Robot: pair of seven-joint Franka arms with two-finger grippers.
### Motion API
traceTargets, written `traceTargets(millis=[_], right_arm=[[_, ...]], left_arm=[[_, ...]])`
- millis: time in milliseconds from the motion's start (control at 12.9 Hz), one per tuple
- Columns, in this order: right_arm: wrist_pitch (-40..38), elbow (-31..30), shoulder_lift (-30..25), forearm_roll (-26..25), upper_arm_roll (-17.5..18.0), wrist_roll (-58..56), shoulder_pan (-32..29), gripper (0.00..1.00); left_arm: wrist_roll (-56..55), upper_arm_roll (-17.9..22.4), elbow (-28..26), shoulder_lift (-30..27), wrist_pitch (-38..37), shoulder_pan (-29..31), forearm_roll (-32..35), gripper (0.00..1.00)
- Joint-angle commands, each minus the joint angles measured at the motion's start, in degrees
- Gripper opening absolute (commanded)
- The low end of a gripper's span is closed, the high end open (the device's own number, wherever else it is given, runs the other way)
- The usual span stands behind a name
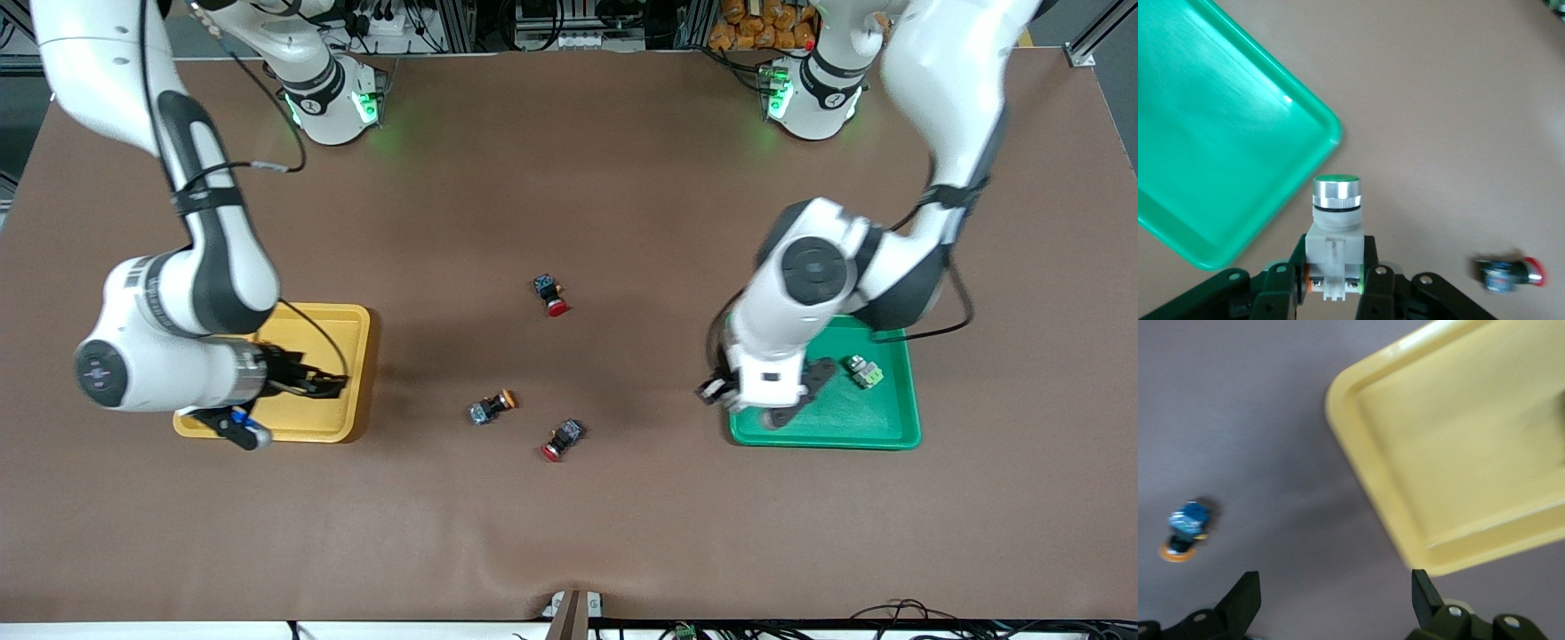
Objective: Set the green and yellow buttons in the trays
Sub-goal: 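Place the green button in the green tray while the right gripper grasps a blue button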
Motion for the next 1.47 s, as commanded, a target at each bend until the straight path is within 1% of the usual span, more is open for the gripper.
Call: traceTargets(millis=[0,155,310,466,698,853,931,1009,1086,1164,1397], right_arm=[[0.5,2.15,0.8,0.67,-0.11,10.53,4.37,1.0],[4.97,2.15,1.67,0.85,-0.02,16.07,6.49,1.0],[10.76,2.15,3.69,0.76,-0.02,22.22,9.39,1.0],[16.39,2.15,5.8,0.67,-0.02,27.32,12.2,1.0],[23.07,2.41,8.87,0.58,-0.02,31.73,14.31,1.0],[24.94,3.99,11.42,0.58,-0.02,32.0,15.11,1.0],[24.94,4.87,12.74,0.58,0.07,32.18,15.46,1.0],[25.03,5.4,13.71,0.5,0.07,32.79,16.25,1.0],[25.21,5.49,14.5,0.49,-0.02,33.66,16.43,1.0],[25.99,5.58,15.21,0.49,-0.02,33.5,16.52,1.0],[31.78,5.58,17.58,0.49,0.07,33.32,18.28,1.0]], left_arm=[[12.24,-4.51,-12.84,-7.46,0.87,11.2,-0.83,0.0],[19.9,-6.19,-16.63,-8.18,0.87,16.75,-0.65,0.0],[25.1,-6.19,-18.48,-8.18,0.87,19.31,-0.13,0.0],[25.47,-6.19,-19.19,-7.65,1.05,20.02,0.23,0.0],[26.7,-6.28,-18.93,-7.3,1.22,19.5,0.49,0.0],[27.4,-6.28,-18.67,-6.86,1.66,18.62,1.54,0.0],[27.67,-6.28,-18.32,-6.34,1.75,18.62,3.03,0.15],[27.67,-6.28,-18.05,-5.9,1.75,18.79,3.91,0.47],[27.67,-6.28,-17.01,-5.2,1.84,18.79,4.01,0.99],[27.67,-6.28,-16.39,-4.84,1.84,18.79,4.1,1.0],[27.76,-6.28,-14.98,-5.18,1.49,18.62,4.1,1.0]])
